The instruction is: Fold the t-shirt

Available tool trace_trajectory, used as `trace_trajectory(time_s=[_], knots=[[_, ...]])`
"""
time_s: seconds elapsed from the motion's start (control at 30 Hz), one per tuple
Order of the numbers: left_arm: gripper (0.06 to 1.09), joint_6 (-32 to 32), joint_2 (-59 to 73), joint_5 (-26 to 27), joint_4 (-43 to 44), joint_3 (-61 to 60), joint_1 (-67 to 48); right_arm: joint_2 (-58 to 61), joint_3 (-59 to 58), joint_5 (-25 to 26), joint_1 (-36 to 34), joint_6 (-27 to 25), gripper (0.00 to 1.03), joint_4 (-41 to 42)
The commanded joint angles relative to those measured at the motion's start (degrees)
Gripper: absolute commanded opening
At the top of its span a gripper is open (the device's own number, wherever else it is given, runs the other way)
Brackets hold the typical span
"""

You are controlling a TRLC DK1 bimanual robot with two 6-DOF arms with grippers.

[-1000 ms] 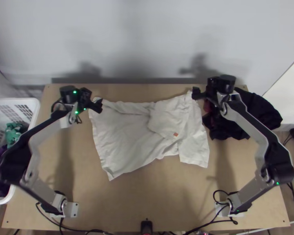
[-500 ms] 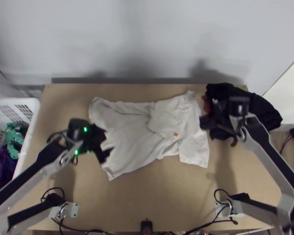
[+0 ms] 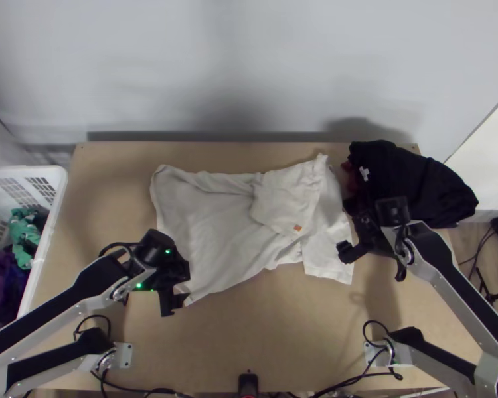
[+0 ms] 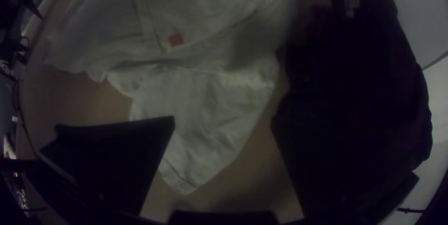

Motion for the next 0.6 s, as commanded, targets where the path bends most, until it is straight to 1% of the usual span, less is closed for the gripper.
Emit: trace_trajectory(time_s=[0.0, 0.07, 0.13, 0.3, 0.57], knots=[[1.04, 0.3, 0.7, -0.7, -3.1, -0.7, -2.6, 1.9, -0.9, -0.1, -0.7, -1.8, 0.96, -1.3], [1.03, -0.4, 0.6, -0.7, -3.5, -1.0, -4.5, 2.6, -1.4, -0.1, -0.7, -1.8, 0.95, -1.4], [1.03, -0.5, 0.6, -0.8, -3.5, -1.2, -4.8, 3.7, -1.8, -0.1, -0.8, -1.8, 0.93, -1.3], [1.03, -0.9, 1.2, -0.9, -3.1, -1.6, -4.9, 7.0, -1.6, -0.1, -0.9, -1.3, 0.93, 0.7], [1.03, -1.8, 0.8, -1.6, -3.7, -1.9, -5.9, 14.7, 3.6, -0.1, -4.0, -2.8, 0.93, 3.3]])
